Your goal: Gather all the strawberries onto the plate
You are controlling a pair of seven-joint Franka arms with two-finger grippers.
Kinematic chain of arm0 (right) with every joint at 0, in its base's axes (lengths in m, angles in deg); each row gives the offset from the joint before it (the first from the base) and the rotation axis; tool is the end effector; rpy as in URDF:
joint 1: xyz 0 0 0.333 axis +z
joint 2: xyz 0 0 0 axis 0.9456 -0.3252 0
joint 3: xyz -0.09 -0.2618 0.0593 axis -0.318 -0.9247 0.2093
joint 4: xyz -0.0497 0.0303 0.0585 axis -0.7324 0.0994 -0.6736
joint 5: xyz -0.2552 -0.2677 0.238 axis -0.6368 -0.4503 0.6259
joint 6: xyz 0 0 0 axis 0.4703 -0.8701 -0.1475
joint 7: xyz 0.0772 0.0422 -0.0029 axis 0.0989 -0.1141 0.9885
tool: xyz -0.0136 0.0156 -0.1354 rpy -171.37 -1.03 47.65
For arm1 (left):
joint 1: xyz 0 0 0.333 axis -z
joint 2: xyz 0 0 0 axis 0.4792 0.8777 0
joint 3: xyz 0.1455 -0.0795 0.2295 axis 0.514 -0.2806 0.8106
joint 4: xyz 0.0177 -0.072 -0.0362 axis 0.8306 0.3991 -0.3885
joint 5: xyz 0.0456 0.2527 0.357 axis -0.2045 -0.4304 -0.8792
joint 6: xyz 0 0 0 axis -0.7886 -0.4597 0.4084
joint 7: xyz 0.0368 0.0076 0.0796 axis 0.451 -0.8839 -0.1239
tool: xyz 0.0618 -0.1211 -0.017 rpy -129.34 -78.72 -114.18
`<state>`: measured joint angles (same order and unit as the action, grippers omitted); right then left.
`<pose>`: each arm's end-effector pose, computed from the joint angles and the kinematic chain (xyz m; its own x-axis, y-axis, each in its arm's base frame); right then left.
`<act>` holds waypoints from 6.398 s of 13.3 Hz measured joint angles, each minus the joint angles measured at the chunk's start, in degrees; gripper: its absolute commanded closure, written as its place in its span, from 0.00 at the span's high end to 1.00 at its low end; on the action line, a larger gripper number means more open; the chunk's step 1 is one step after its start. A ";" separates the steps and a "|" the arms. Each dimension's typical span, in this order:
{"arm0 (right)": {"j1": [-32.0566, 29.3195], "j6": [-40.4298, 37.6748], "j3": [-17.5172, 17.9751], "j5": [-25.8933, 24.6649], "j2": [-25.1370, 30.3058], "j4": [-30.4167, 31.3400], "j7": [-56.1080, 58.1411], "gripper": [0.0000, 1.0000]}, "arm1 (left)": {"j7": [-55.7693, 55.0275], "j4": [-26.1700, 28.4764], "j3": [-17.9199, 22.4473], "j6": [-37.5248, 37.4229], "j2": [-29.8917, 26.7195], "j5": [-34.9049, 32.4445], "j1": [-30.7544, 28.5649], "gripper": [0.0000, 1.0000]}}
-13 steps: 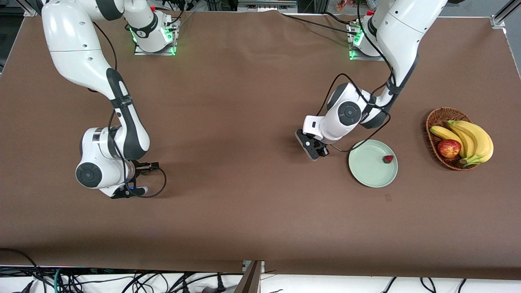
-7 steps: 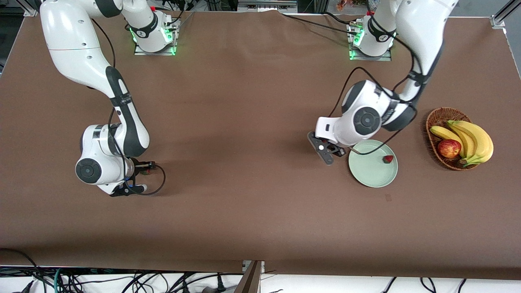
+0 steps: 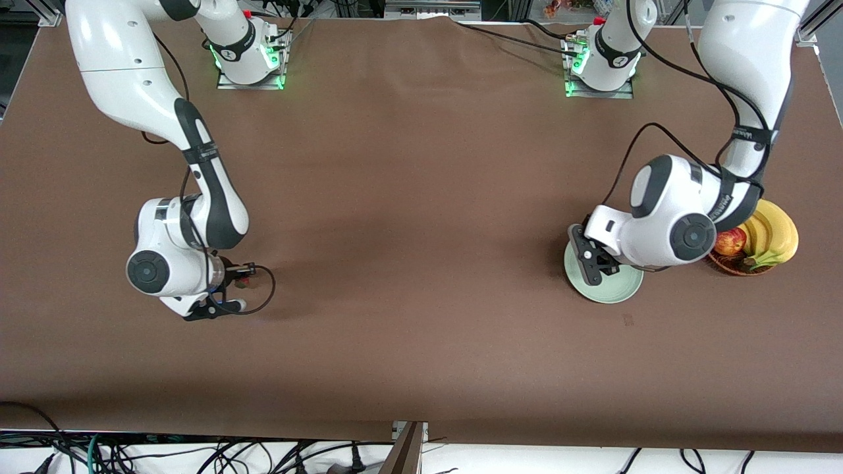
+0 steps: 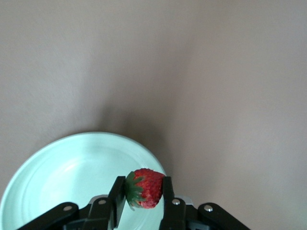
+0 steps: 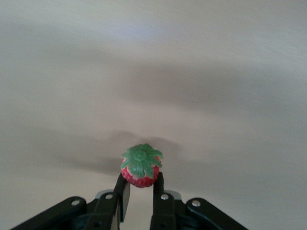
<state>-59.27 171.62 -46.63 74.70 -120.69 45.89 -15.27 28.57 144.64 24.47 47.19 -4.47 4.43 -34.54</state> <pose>0.6877 0.1124 0.1189 0.9637 0.1884 -0.1893 0.1860 -0.9821 -0.0308 0.6386 -0.1238 0.1744 0.3174 -0.9482 0.0116 -0.9050 -0.2992 0.3023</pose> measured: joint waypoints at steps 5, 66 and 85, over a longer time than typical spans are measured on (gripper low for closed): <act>8.83 6.91 7.18 0.07 0.09 -1.35 -25.77 0.18 | 7.53 0.15 0.03 2.98 5.11 0.00 -3.91 1.00; -9.30 -40.55 6.94 -6.80 40.82 -3.81 -6.74 1.00 | 2.80 7.72 -5.71 11.46 1.28 -7.04 -6.38 1.00; -9.29 -40.20 6.83 -6.80 40.11 -3.78 -6.18 1.00 | -46.28 -11.80 7.43 -18.92 -15.60 4.05 9.07 1.00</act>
<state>-68.56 131.42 -39.80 67.90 -80.58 42.11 -21.45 -17.71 132.84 31.90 28.27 -20.07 8.48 -25.47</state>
